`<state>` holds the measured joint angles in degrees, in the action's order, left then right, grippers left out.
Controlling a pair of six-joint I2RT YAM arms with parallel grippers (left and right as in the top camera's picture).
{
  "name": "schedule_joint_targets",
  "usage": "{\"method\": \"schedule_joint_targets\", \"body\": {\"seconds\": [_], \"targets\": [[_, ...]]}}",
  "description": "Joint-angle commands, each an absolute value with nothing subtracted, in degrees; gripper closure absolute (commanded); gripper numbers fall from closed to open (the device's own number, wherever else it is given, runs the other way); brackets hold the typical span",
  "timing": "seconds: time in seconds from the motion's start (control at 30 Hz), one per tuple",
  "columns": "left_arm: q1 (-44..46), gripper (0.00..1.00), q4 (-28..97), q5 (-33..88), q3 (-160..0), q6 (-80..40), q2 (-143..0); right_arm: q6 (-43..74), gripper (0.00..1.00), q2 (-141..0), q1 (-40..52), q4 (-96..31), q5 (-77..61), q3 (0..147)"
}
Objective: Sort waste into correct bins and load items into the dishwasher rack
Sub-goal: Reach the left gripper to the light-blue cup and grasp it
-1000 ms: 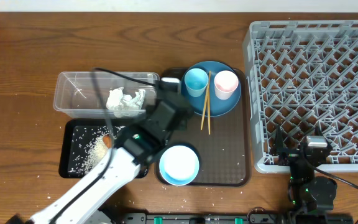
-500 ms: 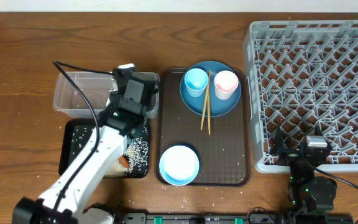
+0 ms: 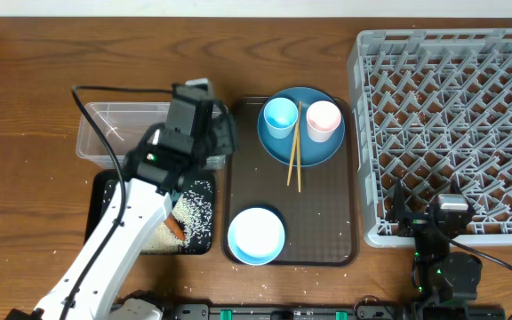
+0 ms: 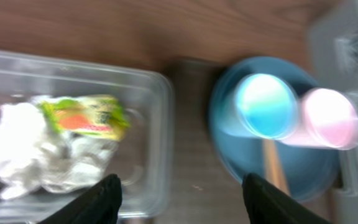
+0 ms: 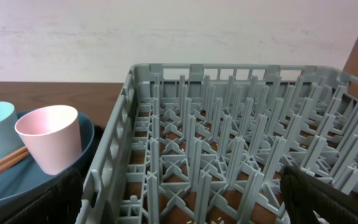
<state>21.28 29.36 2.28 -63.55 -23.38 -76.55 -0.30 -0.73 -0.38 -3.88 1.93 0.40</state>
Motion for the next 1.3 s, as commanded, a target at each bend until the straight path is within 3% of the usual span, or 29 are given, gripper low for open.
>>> {"method": "schedule_joint_targets", "body": {"seconds": [0.0,0.63,1.07,1.27], "targets": [[21.9,0.35,32.0,9.6,-70.1,-24.1,-79.8,-0.5,0.01,-0.7,0.4,-4.1,2.1,0.3],[24.2,0.44,24.8,17.7,-77.1,-26.7,-103.4,-0.5,0.01,-0.7,0.4,-4.1,2.1,0.3],[26.4,0.45,23.0,8.1,-77.1,-26.7,-107.2,-0.5,0.01,-0.7,0.4,-4.1,2.1,0.3],[26.5,0.53,21.8,8.1,-77.1,-26.7,-109.3,-0.5,0.01,-0.7,0.4,-4.1,2.1,0.3]]}}
